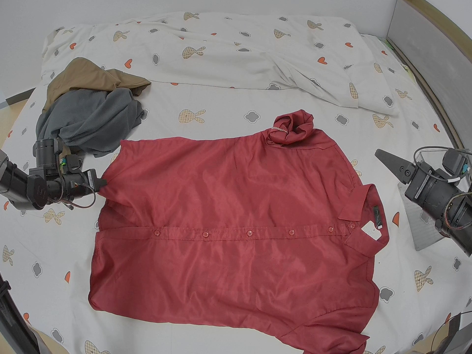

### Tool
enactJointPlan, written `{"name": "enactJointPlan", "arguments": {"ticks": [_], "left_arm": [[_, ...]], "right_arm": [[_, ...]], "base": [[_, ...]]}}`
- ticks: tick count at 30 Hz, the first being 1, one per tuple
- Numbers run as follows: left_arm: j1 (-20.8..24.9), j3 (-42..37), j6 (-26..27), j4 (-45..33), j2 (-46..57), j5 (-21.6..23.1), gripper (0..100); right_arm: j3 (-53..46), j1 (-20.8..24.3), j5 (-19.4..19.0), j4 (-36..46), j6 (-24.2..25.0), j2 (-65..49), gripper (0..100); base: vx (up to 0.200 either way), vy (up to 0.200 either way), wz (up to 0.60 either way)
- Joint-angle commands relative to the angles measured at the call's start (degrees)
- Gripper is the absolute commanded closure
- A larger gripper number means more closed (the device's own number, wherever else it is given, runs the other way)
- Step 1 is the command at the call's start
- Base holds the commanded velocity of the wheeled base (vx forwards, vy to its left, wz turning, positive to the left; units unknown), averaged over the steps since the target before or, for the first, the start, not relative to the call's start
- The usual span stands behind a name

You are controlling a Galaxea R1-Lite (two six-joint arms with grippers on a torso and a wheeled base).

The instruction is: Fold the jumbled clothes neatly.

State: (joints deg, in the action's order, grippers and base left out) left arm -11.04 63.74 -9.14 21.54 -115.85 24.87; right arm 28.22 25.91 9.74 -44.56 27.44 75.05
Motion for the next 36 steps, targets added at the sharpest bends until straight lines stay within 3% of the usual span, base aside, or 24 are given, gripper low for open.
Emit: {"name": "enactJointPlan", "arguments": {"ticks": [1,2,6,12,17,22,23,24,25,26,27,28,29,31,32,33,34,36], "left_arm": [[0.1,0.1,0.4,-0.4,-0.6,-0.1,100],[0.1,0.1,0.8,-0.4,-0.8,-0.1,0],[-0.6,0.5,1.9,-0.4,-0.7,-1.0,0],[-4.8,0.7,1.9,-0.4,3.6,-6.3,0],[-7.0,-0.3,1.5,-2.1,9.9,-6.3,0],[-2.8,0.8,-1.0,-22.6,23.5,-5.8,0],[0.3,3.6,-1.2,-35.1,27.1,-6.0,0],[0.6,3.8,-1.2,-36.3,27.3,-6.0,0],[3.7,7.4,-1.5,-50.7,29.9,-5.8,0],[4.5,8.4,-1.6,-53.9,30.3,-5.8,0],[6.5,10.2,-1.7,-60.8,31.3,-5.7,0],[6.5,10.2,-1.7,-60.8,31.3,-5.7,0],[10.3,10.7,-1.8,-67.8,33.8,-5.2,0],[12.5,9.2,-2.0,-70.1,36.7,-4.3,0],[13.1,8.6,-2.0,-70.4,37.5,-4.1,0],[14.8,6.6,-2.0,-70.5,39.5,-4.0,0],[16.3,5.2,-2.1,-70.4,41.1,-4.0,0],[17.0,4.4,-2.0,-70.4,41.9,-4.0,0]], "right_arm": [[-0.3,0.1,0.0,0.0,0.0,0.6,0],[-0.3,0.1,0.0,0.0,0.0,0.6,0],[-0.3,0.0,0.0,0.0,0.0,0.6,0],[-0.3,-0.1,0.2,0.0,-0.1,0.5,0],[-0.3,-0.1,0.4,0.0,-0.3,0.5,0],[0.3,-0.1,0.5,0.3,-0.4,0.5,0],[1.1,-0.1,0.5,2.6,-0.4,0.3,0],[1.3,-0.1,0.5,3.0,-0.4,0.3,0],[4.4,0.0,0.5,10.0,-0.1,0.1,0],[5.6,0.0,0.5,12.7,0.1,0.0,0],[9.6,0.1,0.3,21.6,0.6,-0.3,0],[9.6,0.1,0.3,21.6,0.6,-0.3,0],[18.4,2.3,-0.8,43.0,3.3,-2.4,0],[25.0,6.3,-3.9,59.7,4.4,-3.8,0],[26.8,7.6,-5.3,64.1,4.3,-3.8,0],[30.4,10.5,-8.7,72.1,4.3,-3.8,0],[32.0,12.9,-10.8,76.2,3.9,-3.8,0],[32.5,14.6,-11.5,77.8,3.6,-3.7,0]], "base": [[0.0,0.0,0.0],[0.0,0.0,0.0],[0.0,0.0,0.0],[0.0,0.0,0.0],[0.0,0.0,0.0],[0.0,0.0,0.0],[0.0,0.0,0.0],[0.0,0.0,0.0],[0.0,0.0,0.0],[0.0,0.0,0.0],[0.0,0.0,0.0],[0.0,0.0,0.0],[0.0,0.0,0.0],[0.0,0.0,0.0],[0.0,0.0,0.0],[0.0,0.0,0.0],[0.0,0.0,0.0],[0.0,0.0,0.0]]}}
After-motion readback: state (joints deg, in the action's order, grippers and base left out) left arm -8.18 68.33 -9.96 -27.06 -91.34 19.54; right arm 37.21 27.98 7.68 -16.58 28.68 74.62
